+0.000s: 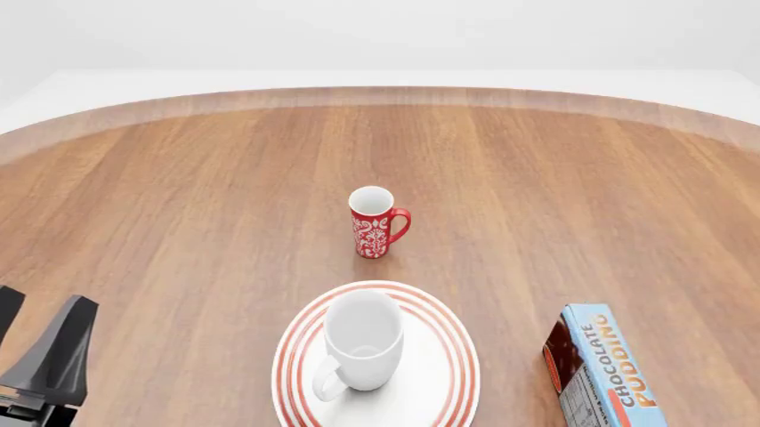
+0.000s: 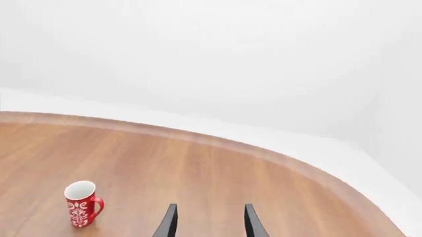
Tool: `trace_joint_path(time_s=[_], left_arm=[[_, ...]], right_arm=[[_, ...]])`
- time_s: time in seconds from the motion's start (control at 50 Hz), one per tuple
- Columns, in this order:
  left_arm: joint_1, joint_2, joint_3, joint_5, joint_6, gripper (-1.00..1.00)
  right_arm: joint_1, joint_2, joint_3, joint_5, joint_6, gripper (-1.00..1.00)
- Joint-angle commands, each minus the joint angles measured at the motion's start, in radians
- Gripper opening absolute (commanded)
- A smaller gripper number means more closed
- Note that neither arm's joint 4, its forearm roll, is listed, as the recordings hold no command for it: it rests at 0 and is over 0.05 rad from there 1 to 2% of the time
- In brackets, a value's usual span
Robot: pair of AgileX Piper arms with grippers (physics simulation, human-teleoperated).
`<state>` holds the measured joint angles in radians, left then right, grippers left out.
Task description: Pick up the white mug and put it on the plate, and put the chocolate pudding to the right of the plate.
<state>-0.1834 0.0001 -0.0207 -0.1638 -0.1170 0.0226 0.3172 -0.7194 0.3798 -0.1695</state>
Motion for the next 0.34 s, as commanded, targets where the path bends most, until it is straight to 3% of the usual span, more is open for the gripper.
trace_joint_path(time_s=[0.02,0.16,0.34], left_arm=[[0.001,0.000,-0.002,-0.002,0.009,1.00],[-0.003,0.000,-0.001,-0.005,0.015,1.00],[-0.005,0.000,-0.006,-0.004,0.032,1.00]], right_arm=[[-0.012,-0.173,0.049,-0.033,-0.071,1.00],[-0.022,-0.291,0.067,-0.048,-0.123,1.00],[-0.017,-0.317,0.072,-0.127,-0.123,1.00]])
